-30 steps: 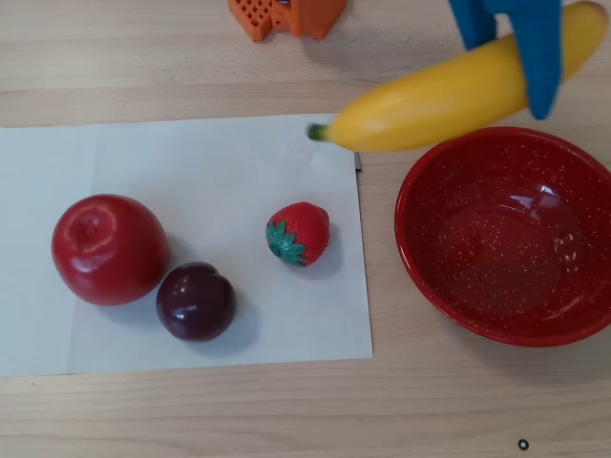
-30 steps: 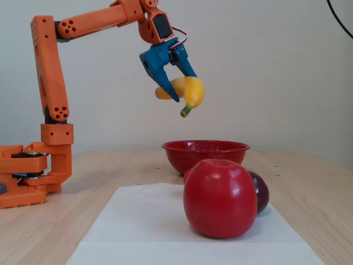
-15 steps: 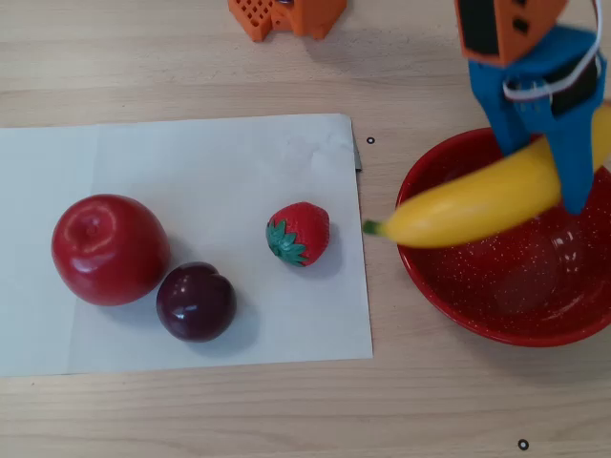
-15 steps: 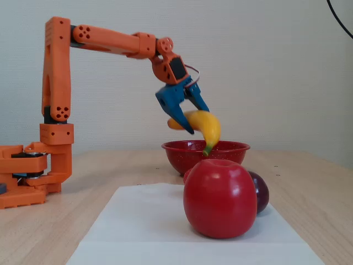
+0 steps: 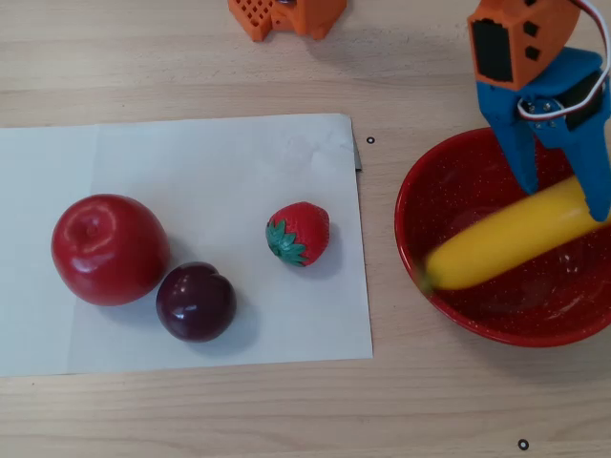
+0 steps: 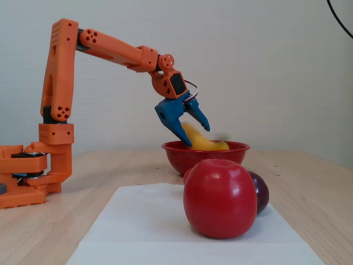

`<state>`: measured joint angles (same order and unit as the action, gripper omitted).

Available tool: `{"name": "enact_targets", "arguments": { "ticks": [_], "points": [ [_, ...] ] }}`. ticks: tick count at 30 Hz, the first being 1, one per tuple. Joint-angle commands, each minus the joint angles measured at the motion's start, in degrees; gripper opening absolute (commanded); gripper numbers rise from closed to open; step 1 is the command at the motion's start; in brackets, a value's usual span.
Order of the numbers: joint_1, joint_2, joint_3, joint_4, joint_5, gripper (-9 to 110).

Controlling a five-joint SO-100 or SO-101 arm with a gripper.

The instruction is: Grasp the banana and put it in the red bowl

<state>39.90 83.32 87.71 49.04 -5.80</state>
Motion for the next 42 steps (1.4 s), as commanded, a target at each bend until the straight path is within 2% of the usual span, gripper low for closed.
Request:
{"name": "enact_targets", "arguments": {
  "ticks": [1,4,8,16,29,42],
  "points": [
    [-0.70,5.62,-3.25,2.46,-0.09,34],
    [-1.67,6.33,-4.66,4.48,-0.88,32],
    [-3.16,7.12,-9.05,9.58,-2.72,25],
    [-6.50,8.53,-19.86,24.17,-5.01,0],
    [-13.36,16.70,-26.19,39.55,-8.44,0],
    [-26.10,34.80,-13.36,39.81,-4.31,0]
  ]
}}
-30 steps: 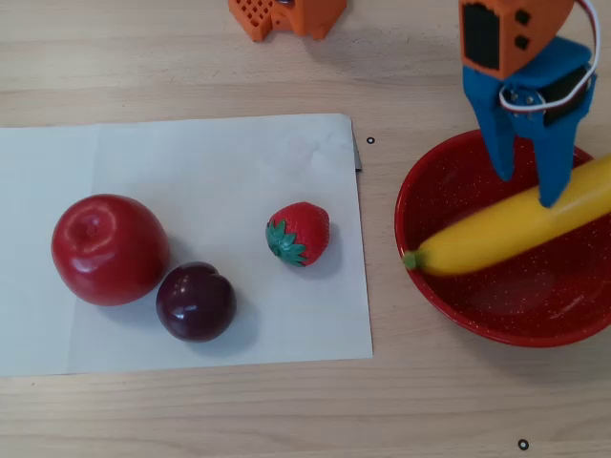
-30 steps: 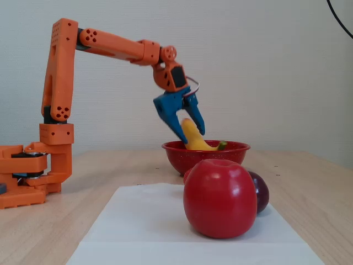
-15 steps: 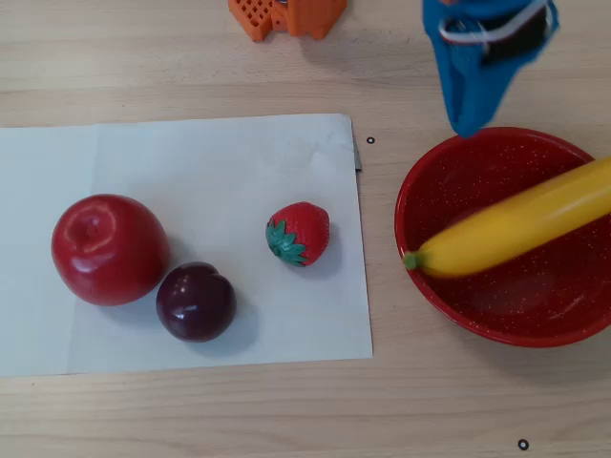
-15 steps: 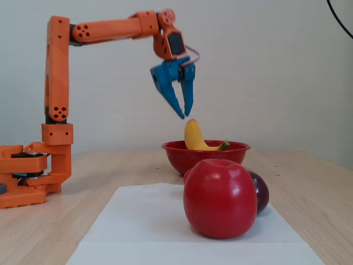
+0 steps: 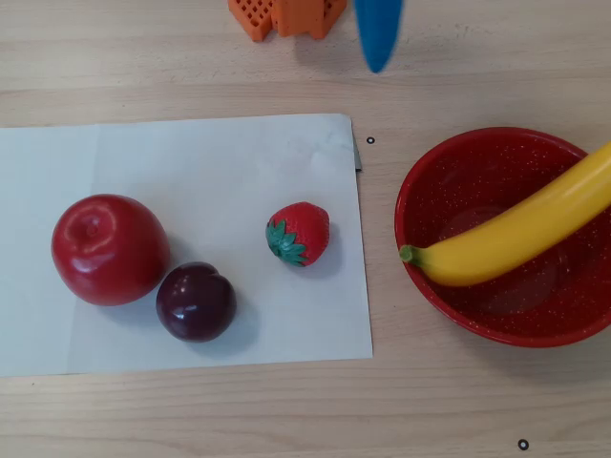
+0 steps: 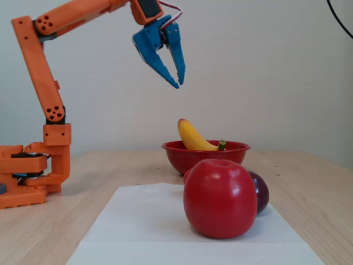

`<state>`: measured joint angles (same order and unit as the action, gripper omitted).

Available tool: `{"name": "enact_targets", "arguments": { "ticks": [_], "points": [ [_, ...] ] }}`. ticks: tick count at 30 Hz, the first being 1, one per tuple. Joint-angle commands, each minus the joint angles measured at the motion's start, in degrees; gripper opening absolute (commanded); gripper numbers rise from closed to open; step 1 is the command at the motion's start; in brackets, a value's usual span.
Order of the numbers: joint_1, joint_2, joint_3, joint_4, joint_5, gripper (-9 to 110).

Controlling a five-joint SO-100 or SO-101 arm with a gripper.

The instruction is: Grasp the banana and put it in the red bowl

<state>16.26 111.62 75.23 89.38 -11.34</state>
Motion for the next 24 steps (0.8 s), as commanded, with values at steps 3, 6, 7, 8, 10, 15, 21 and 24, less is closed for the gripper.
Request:
{"name": "enact_targets", "arguments": {
  "ticks": [3,6,7,8,10,15,21,24],
  "points": [
    [-5.63,12.83,6.68,-4.92,2.37,0],
    [-8.44,18.72,14.77,-9.76,1.49,0],
    [-9.49,20.74,17.67,-12.04,1.23,0],
    [-10.28,22.94,21.01,-14.41,0.97,0],
    [-11.69,27.42,28.13,-19.86,0.62,0],
    [-14.06,39.02,46.85,-34.19,0.62,0],
    [-14.41,52.47,65.13,-42.63,0.35,0],
    [-14.77,59.06,73.39,-46.93,-0.53,0]
  ]
}}
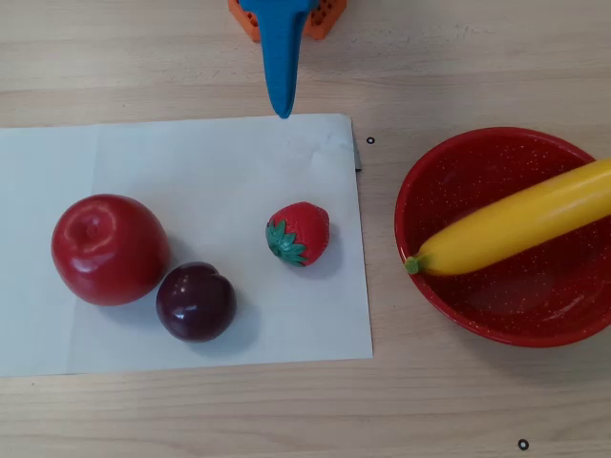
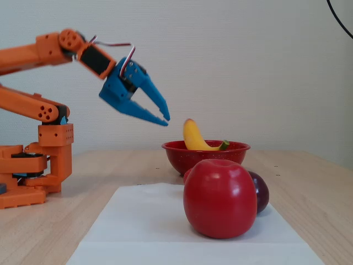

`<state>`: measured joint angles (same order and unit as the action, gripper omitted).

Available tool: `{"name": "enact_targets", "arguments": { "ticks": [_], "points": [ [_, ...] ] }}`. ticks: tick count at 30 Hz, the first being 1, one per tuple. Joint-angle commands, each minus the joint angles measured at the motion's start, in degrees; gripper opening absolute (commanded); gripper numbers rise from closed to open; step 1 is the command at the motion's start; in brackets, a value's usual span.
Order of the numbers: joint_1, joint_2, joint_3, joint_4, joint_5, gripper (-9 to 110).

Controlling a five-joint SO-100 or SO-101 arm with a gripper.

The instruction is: Grasp the banana and put it in the red bowl

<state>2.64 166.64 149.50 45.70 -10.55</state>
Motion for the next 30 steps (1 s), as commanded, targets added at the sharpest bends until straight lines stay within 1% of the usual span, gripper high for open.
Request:
{"name": "enact_targets", "arguments": {
  "ticks": [1,6,12,17,18,23,30],
  "points": [
    [-1.23,5.98,1.58,-4.39,-1.32,0],
    [-1.05,13.45,12.30,-9.58,-1.14,0],
    [0.35,20.48,21.88,-10.81,-2.02,0],
    [0.62,22.06,29.62,-14.77,-0.53,0],
    [0.35,22.06,30.41,-14.50,-0.18,0],
    [0.35,22.06,30.41,-5.10,-1.49,0],
    [0.26,22.06,30.41,1.49,-2.29,0]
  ]
}}
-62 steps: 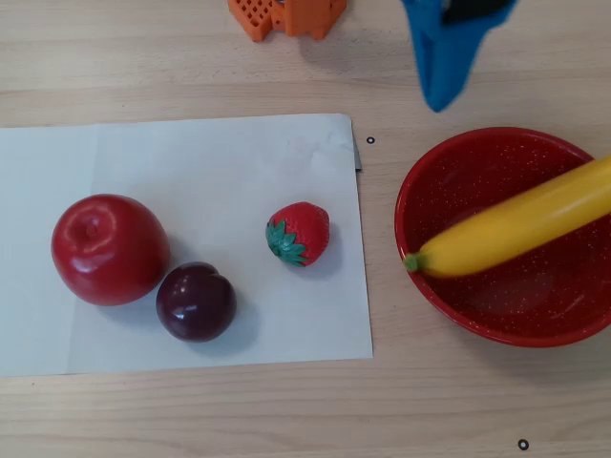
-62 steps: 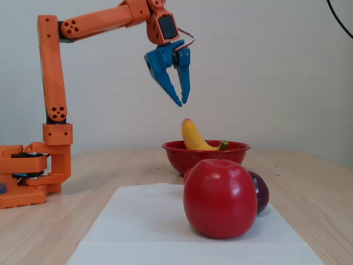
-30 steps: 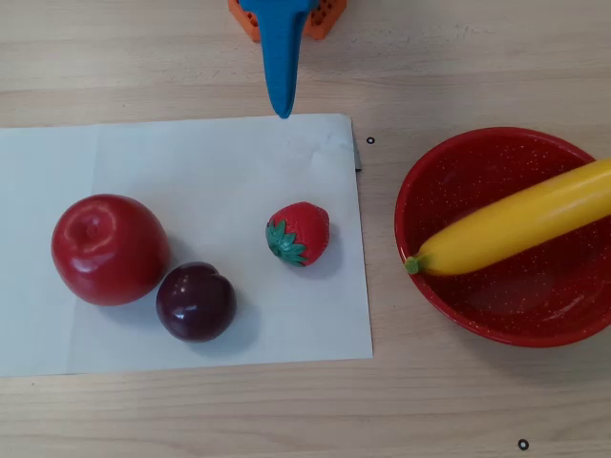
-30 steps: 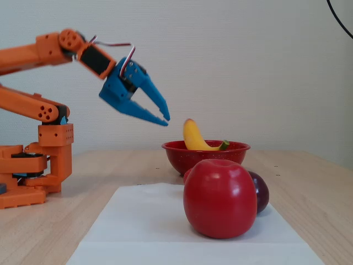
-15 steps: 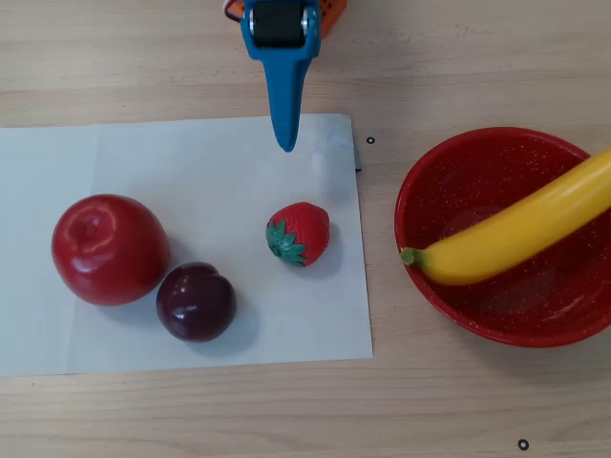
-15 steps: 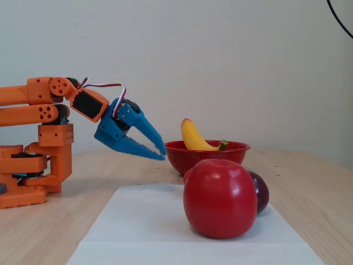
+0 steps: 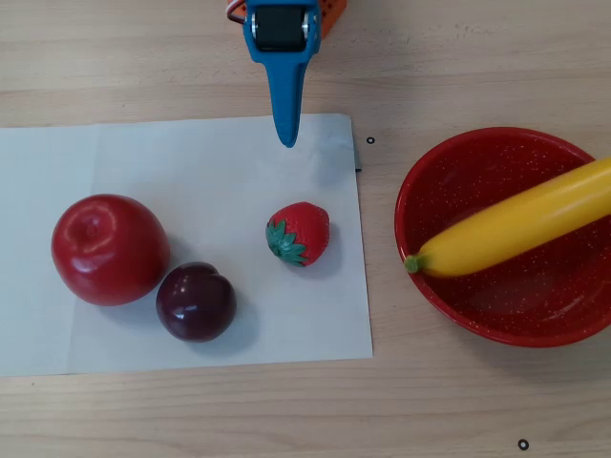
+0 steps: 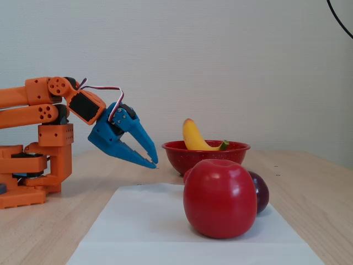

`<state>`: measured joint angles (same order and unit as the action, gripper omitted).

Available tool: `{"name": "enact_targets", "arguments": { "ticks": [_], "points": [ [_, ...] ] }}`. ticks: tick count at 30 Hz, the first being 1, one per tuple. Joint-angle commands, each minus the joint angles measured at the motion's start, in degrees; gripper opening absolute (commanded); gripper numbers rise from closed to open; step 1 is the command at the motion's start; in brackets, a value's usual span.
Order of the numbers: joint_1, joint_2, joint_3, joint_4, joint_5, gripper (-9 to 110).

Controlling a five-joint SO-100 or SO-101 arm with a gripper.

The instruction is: Grasp the banana and put it in the red bowl

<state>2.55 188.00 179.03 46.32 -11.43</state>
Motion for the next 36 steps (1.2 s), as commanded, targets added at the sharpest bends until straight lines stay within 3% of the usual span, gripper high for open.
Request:
{"name": "enact_targets", "arguments": {
  "ticks": [1,36],
  "points": [
    [0.35,0.70,0.97,2.20,-1.41,0],
    [0.09,0.62,0.97,6.50,-3.34,0]
  ]
}}
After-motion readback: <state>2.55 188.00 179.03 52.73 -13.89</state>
